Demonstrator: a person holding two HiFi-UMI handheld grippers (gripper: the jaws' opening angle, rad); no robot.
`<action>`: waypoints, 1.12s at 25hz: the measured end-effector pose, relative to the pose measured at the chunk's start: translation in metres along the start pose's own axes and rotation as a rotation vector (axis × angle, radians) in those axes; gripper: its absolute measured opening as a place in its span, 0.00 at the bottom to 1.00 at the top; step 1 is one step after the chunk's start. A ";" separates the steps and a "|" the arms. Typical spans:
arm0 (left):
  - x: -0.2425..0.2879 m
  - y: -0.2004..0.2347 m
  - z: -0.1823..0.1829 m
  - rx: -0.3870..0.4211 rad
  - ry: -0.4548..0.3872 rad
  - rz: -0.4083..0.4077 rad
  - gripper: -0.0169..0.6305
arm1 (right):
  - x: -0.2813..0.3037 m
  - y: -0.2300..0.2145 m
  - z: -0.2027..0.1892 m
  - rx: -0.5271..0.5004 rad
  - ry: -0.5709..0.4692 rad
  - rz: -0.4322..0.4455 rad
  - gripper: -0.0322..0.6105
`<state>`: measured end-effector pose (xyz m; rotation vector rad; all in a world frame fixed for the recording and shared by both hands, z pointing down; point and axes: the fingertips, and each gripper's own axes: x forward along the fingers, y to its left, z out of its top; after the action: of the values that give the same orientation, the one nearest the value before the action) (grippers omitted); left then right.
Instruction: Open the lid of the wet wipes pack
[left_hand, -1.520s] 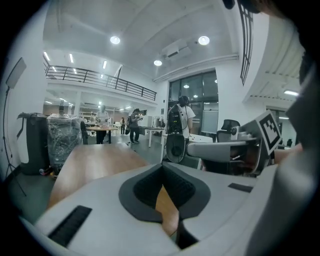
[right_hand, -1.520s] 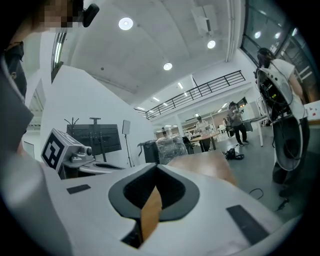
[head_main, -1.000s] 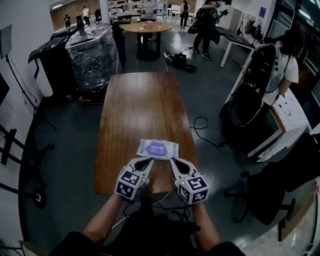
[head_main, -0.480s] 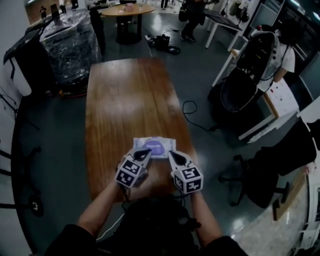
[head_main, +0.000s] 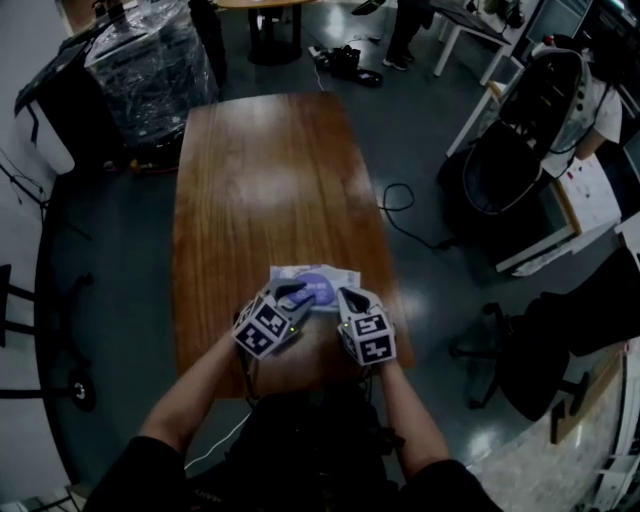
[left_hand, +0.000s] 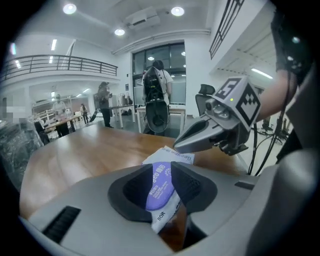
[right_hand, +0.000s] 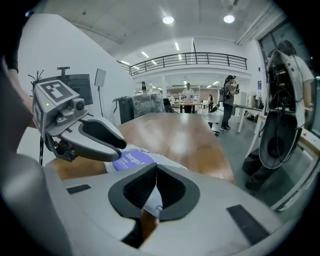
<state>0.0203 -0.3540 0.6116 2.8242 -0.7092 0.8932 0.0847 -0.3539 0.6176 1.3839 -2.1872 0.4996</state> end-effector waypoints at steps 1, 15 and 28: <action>0.002 0.000 -0.002 0.025 0.014 -0.007 0.23 | 0.003 -0.001 -0.002 0.004 0.011 0.000 0.07; 0.025 -0.004 -0.032 0.280 0.177 -0.179 0.49 | 0.022 -0.004 -0.035 -0.012 0.139 0.017 0.07; 0.033 0.000 -0.036 0.268 0.240 -0.248 0.46 | 0.024 -0.004 -0.036 -0.040 0.115 0.018 0.07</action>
<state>0.0252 -0.3589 0.6599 2.8634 -0.2175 1.3342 0.0872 -0.3530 0.6611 1.2834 -2.1077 0.5261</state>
